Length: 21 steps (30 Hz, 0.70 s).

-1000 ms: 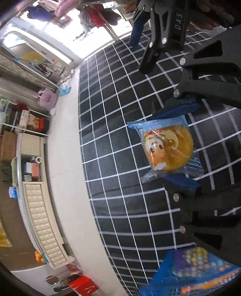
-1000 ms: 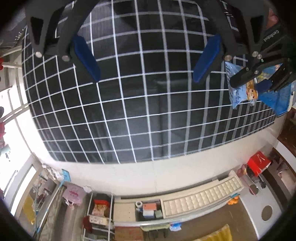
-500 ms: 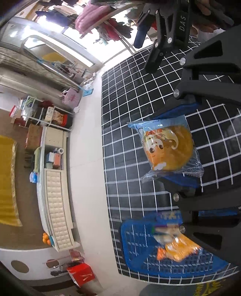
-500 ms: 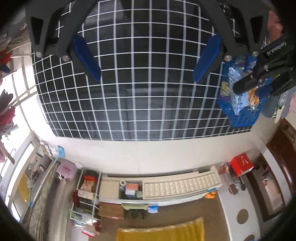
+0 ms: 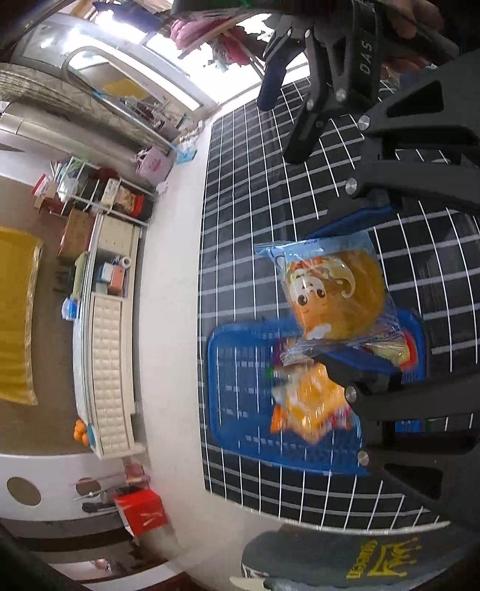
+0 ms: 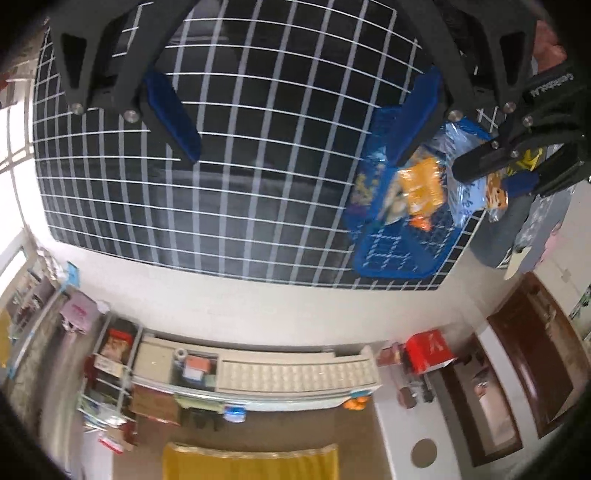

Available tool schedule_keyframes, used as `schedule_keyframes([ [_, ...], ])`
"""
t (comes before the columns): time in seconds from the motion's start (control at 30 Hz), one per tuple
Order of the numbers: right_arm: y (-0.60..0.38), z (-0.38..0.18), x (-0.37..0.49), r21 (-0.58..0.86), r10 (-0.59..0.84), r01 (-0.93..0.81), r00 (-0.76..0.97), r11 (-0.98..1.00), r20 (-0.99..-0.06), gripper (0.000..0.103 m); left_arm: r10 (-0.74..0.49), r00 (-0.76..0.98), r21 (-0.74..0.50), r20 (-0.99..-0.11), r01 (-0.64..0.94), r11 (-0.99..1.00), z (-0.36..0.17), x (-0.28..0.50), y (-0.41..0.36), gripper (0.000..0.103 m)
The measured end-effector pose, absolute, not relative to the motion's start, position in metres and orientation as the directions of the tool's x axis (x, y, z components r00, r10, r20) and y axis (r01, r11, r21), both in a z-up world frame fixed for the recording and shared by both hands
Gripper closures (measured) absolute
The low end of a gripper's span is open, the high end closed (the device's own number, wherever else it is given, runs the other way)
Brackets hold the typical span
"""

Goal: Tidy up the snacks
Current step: 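Carry the bread roll with the left gripper over the basket, then open the left gripper to drop the bread roll into the basket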

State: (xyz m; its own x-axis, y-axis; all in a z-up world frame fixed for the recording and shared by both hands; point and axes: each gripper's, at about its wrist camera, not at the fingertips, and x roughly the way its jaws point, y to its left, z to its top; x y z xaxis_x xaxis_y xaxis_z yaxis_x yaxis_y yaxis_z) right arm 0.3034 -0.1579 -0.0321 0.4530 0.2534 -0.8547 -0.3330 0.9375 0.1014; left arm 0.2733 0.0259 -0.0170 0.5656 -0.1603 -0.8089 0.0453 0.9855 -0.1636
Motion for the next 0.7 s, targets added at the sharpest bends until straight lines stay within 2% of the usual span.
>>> schedule_keyframes([
  [0.23,-0.102,-0.049,0.303,0.114,0.283,-0.392,0.406,0.913,-0.869,0.002,-0.144,0.559,-0.174,-0.817,-0.001,0.985,-0.021,0.269,0.067,0.050],
  [0.7,-0.062,-0.091,0.308,0.077,0.227,-0.402,0.340,0.913,-0.913,0.002,-0.160,0.451,-0.183,-0.878,-0.008,0.983,-0.080,0.276,0.103,0.050],
])
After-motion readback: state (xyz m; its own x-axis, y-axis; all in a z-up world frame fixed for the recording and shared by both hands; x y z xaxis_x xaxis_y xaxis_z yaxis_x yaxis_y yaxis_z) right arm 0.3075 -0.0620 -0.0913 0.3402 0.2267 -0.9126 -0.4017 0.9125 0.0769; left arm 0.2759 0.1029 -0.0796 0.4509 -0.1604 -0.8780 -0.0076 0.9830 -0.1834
